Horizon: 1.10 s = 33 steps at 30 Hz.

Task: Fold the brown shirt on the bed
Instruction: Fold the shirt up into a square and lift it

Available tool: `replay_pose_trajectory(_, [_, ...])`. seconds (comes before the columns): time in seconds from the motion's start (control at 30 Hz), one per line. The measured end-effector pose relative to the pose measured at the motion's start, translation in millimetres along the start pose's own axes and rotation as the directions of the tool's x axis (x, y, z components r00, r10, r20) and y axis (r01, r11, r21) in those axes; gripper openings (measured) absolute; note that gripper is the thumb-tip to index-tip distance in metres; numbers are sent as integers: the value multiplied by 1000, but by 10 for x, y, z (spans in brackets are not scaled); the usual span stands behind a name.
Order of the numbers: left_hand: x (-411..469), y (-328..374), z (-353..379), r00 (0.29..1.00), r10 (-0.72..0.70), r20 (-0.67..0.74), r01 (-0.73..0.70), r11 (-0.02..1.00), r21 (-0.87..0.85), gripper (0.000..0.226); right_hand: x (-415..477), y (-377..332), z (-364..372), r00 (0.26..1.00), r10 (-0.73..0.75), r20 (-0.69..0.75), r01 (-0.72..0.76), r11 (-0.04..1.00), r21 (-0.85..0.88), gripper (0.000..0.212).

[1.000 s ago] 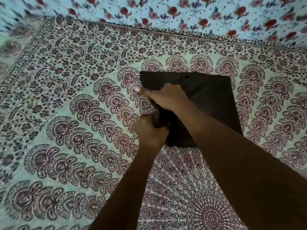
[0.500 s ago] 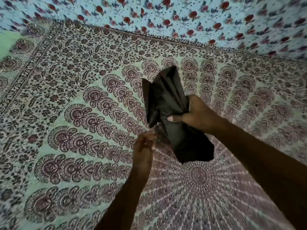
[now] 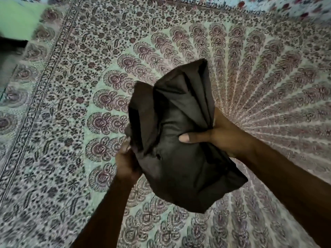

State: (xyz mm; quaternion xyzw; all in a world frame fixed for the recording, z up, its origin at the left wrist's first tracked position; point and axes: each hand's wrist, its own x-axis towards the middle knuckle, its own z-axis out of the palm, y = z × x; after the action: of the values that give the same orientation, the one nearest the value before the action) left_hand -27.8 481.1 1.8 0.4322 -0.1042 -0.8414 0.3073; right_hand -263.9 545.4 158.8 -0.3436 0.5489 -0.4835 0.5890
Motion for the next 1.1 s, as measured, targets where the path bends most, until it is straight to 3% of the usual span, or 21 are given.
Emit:
replay_pose_trajectory(0.1, [-431, 133, -443, 997, 59, 55, -65, 992, 109, 20, -166, 199, 282, 999, 1, -52, -2, 1000, -23, 49])
replay_pose_trajectory(0.27, [-1005, 604, -1112, 972, 214, -100, -143, 870, 472, 38, -492, 633, 898, 979, 26, -200, -23, 1000, 19, 43])
replay_pose_trajectory(0.33, [-1193, 833, -1402, 956, 277, -92, -150, 736, 660, 36, -605, 861, 1175, 967, 66, -245, -51, 996, 67, 43])
replay_pose_trajectory(0.43, [-1398, 1266, -1927, 943, 332, 6, -156, 430, 889, 45, -644, 1224, 1735, 959, 108, -262, -81, 990, 112, 46])
replay_pose_trajectory(0.57, [-1605, 1822, -2477, 886, 456, 81, -181, 179, 967, 38, -416, 1602, 2484, 946, 136, -293, -104, 987, 123, 42])
replay_pose_trajectory(0.63, [-1622, 2162, -2766, 841, 533, 91, -171, 101, 980, 29, -193, 1770, 2871, 936, 132, -326, -101, 989, 111, 47])
replay_pose_trajectory(0.73, [-1499, 2698, -3121, 814, 571, 108, -209, 113, 971, 10, 147, 1950, 3392, 909, 146, -390, -92, 984, 155, 48])
replay_pose_trajectory(0.83, [-1291, 3224, -3491, 792, 594, 137, -178, 11, 984, 28, 544, 2094, 3844, 901, 175, -396, -110, 977, 182, 47])
replay_pose_trajectory(0.93, [-1016, 3677, -3608, 834, 522, 179, -155, -90, 984, 36, 933, 2203, 4146, 857, 180, -483, -113, 980, 166, 46])
replay_pose_trajectory(0.97, [-914, 3774, -3631, 861, 482, 164, -151, -67, 986, 39, 1036, 2253, 4213, 841, 190, -506, -118, 978, 172, 42])
replay_pose_trajectory(1.1, [-692, 3991, -3873, 987, 159, 26, -59, 211, 976, 75, 1224, 2463, 4345, 817, 229, -529, -209, 973, 98, 40])
